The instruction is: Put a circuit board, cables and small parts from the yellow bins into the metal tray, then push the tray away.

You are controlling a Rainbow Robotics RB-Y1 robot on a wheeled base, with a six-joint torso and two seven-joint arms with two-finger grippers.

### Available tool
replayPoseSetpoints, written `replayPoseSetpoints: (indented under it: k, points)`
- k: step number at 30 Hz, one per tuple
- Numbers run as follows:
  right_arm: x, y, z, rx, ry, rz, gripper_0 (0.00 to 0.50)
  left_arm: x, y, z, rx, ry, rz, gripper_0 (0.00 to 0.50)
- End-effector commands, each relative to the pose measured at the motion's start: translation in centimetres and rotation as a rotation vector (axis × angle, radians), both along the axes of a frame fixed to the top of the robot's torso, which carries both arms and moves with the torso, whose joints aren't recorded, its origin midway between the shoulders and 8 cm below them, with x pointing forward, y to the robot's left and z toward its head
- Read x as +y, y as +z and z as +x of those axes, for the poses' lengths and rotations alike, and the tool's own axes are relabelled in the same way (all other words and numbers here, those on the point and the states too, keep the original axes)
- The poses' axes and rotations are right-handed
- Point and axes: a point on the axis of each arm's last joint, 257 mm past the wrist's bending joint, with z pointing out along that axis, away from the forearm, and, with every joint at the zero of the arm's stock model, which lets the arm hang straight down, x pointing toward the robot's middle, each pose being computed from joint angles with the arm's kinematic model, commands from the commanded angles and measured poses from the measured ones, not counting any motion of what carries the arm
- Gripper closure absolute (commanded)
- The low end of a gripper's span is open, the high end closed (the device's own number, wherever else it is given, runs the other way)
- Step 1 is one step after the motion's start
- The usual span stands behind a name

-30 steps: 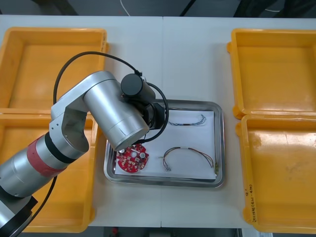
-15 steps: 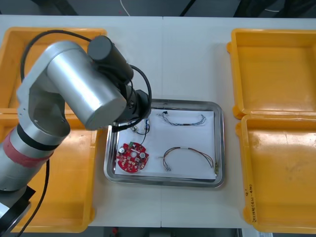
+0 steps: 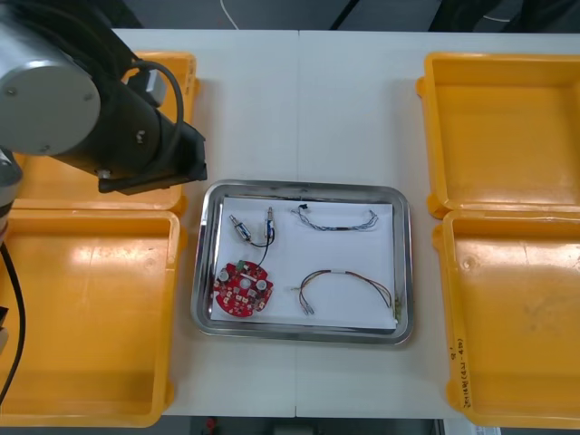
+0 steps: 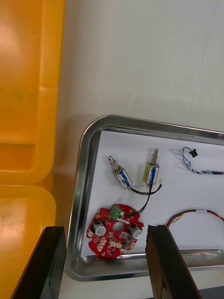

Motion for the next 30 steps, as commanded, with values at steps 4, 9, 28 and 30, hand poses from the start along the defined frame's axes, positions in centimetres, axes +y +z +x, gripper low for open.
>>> replayPoseSetpoints:
  k: [4, 9, 28, 30]
  points:
    - [3.9, 2.8, 0.7, -0.054, 0.158, -0.120, 0.000, 3.9, 5.5, 0.7, -0.114, -0.061, 0.062, 0.000]
    - [7.3, 3.2, 0.9, -0.071, 0.282, -0.157, 0.000, 6.8, 6.4, 0.5, -0.126, -0.078, 0.101, 0.000]
    - [20.5, 2.3, -0.1, -0.076, 0.722, -0.241, 0.000, 16.2, 4.2, -1.8, -0.078, 0.021, 0.151, 0.000]
    - [21.0, 1.9, -0.4, -0.074, 0.755, -0.267, 0.000, 17.0, 4.0, -1.9, -0.077, 0.031, 0.161, 0.000]
